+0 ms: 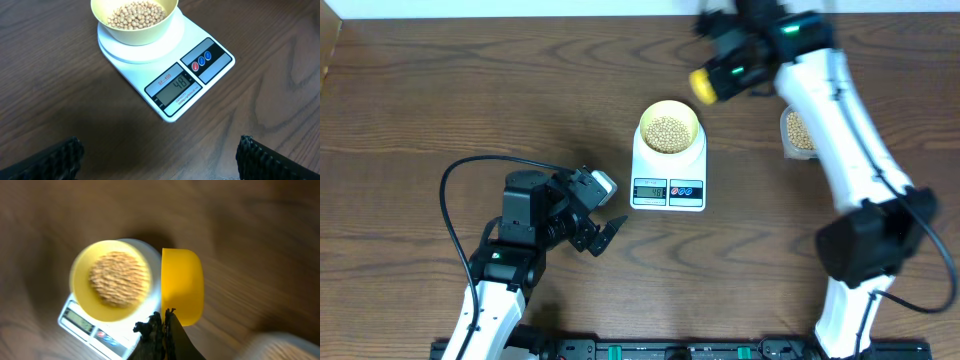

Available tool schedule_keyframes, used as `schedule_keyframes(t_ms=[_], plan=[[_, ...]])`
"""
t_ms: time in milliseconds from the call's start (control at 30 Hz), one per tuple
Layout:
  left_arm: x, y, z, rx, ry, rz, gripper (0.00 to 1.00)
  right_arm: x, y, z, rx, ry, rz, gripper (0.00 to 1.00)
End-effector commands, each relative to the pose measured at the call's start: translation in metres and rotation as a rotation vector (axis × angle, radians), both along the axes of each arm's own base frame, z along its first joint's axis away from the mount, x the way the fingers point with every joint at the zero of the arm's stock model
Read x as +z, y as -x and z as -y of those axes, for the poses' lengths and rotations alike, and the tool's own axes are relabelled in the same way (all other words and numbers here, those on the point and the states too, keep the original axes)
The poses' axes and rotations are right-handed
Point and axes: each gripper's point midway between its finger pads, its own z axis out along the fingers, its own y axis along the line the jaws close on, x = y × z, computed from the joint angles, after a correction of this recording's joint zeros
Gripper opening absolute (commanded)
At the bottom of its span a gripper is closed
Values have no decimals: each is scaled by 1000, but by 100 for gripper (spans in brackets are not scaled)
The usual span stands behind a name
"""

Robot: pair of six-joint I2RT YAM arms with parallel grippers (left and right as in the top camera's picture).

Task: Scoop item into bowl and weigh 50g on scale
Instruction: 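Carry the empty scoop right to the clear soybean tub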

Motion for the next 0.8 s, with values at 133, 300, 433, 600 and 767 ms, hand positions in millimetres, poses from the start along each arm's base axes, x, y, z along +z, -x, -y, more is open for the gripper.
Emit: schedule_keyframes(t_ms=[133,300,433,600,767], plan=[[6,-3,-2,12,-2,18,99,53,-2,115,-265,-40,50,1],[6,-3,-2,12,-2,18,99,43,3,170,-353,-13,1,1],[6,-3,-2,12,-2,18,99,39,8,207,-416,35,-14,1],[6,-3,-2,12,-2,18,99,17,10,225,-437,54,-78,1],[6,-3,-2,12,-2,18,99,-10,8,224,-426,60,-158,1]])
